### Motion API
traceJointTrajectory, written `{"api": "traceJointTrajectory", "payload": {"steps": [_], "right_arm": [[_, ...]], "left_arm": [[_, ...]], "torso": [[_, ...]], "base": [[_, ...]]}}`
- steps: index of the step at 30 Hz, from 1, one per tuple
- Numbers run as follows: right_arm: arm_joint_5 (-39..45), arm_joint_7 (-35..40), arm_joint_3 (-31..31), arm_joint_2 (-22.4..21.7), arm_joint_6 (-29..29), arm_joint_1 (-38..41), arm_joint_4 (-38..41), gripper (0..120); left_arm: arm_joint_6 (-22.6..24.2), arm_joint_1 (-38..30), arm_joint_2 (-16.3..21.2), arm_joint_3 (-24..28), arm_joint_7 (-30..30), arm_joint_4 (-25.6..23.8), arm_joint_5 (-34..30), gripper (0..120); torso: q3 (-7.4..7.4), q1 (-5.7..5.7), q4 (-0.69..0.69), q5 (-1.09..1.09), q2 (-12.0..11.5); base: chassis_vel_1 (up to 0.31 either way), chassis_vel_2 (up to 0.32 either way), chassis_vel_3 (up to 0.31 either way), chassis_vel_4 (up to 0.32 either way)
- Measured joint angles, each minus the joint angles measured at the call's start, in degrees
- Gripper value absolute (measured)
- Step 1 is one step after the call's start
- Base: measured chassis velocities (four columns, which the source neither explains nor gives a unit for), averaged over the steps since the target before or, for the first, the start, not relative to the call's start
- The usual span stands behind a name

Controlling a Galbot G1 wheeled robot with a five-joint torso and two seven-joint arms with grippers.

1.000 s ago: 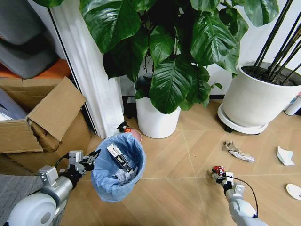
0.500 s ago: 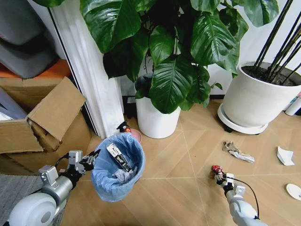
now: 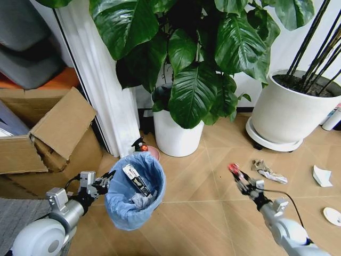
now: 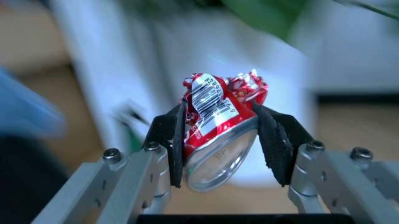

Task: Pick up the trash bin and place the garbage on the floor into it.

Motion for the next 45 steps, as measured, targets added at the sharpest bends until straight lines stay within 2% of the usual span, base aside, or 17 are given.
{"api": "traceJointTrajectory", "payload": {"steps": [2, 4, 6, 8, 13, 14, 18, 30, 35, 37, 40, 41, 45], "right_arm": [[1.71, -0.53, -1.99, -0.89, 0.50, 1.10, 1.93, 36], [5.59, -3.27, -8.41, -3.00, 1.57, 5.92, 6.66, 36], [6.41, -4.35, -9.88, -3.30, 1.84, 7.24, 7.47, 36], [9.70, -9.61, -15.98, -3.49, 2.38, 12.32, 9.63, 35], [12.25, -18.48, -23.55, -2.25, 2.14, 17.68, 7.27, 35], [12.25, -18.48, -23.55, -2.25, 2.14, 17.68, 7.27, 35], [13.16, -23.48, -29.92, -0.41, 0.97, 22.58, 3.61, 35], [13.67, -24.52, -37.38, 0.28, -0.38, 29.90, 0.66, 35], [11.17, -23.07, -39.55, 0.30, -0.42, 30.99, -1.76, 34], [10.71, -22.81, -39.70, 0.36, -0.42, 31.08, -2.12, 36], [10.14, -22.25, -39.95, 0.62, -0.55, 31.47, -2.94, 52], [10.14, -22.25, -39.95, 0.62, -0.55, 31.47, -2.94, 52], [10.13, -22.05, -39.95, 0.84, -0.76, 31.77, -3.21, 69]], "left_arm": [[0.03, -0.09, 0.03, 0.25, -0.04, 0.10, -0.02, 0], [0.06, -0.12, 0.64, 0.92, -0.10, 0.54, 0.02, 0], [0.07, -0.08, 0.81, 1.03, -0.11, 0.59, 0.03, 0], [0.07, 0.09, 1.33, 1.35, 0.03, 0.68, 0.10, 0], [0.05, 0.36, 2.11, 1.48, 0.28, 0.60, -0.01, 0], [0.05, 0.36, 2.11, 1.48, 0.28, 0.60, -0.01, 0], [-0.05, 0.44, 3.12, 1.74, 0.55, 0.23, -0.46, 0], [-0.22, 0.09, 3.63, 2.04, 1.25, -0.67, -1.19, 0], [-0.23, -0.39, 3.65, 2.52, 1.26, -1.32, -2.16, 0], [-0.22, -0.46, 3.64, 2.55, 1.24, -1.32, -2.18, 0], [-0.21, -0.55, 3.63, 2.62, 1.15, -1.32, -2.44, 0], [-0.21, -0.55, 3.63, 2.62, 1.15, -1.32, -2.44, 0], [-0.09, -0.55, 3.65, 2.65, 0.95, -1.56, -2.97, 0]], "torso": [[0.00, 0.00, 0.00, -0.01, 0.00], [0.00, 0.00, 0.01, -0.01, 0.00], [0.00, 0.00, 0.01, -0.01, 0.00], [0.01, 0.00, 0.01, -0.01, 0.00], [0.01, 0.00, 0.00, 0.00, 0.00], [0.01, 0.00, 0.00, 0.00, 0.00], [0.01, 0.00, -0.01, 0.01, 0.00], [0.00, 0.00, -0.01, 0.01, 0.00], [0.00, 0.00, -0.01, 0.01, 0.00], [0.00, 0.00, 0.00, 0.00, 0.00], [0.00, 0.00, -0.01, 0.00, 0.00], [0.00, 0.00, -0.01, 0.00, 0.00], [0.00, 0.00, 0.00, 0.01, 0.00]], "base": [[0.000, 0.000, 0.000, 0.000], [0.000, 0.000, 0.000, 0.000], [0.000, 0.000, 0.000, 0.000], [0.000, 0.000, 0.000, 0.000], [0.000, 0.000, 0.000, 0.000], [0.000, 0.000, 0.000, 0.000], [0.000, 0.000, 0.000, 0.000], [0.000, 0.000, 0.000, 0.000], [0.000, 0.000, 0.000, 0.000], [0.000, 0.000, 0.000, 0.000], [0.000, 0.000, 0.000, 0.000], [0.000, 0.000, 0.000, 0.000], [0.000, 0.000, 0.000, 0.000]]}}
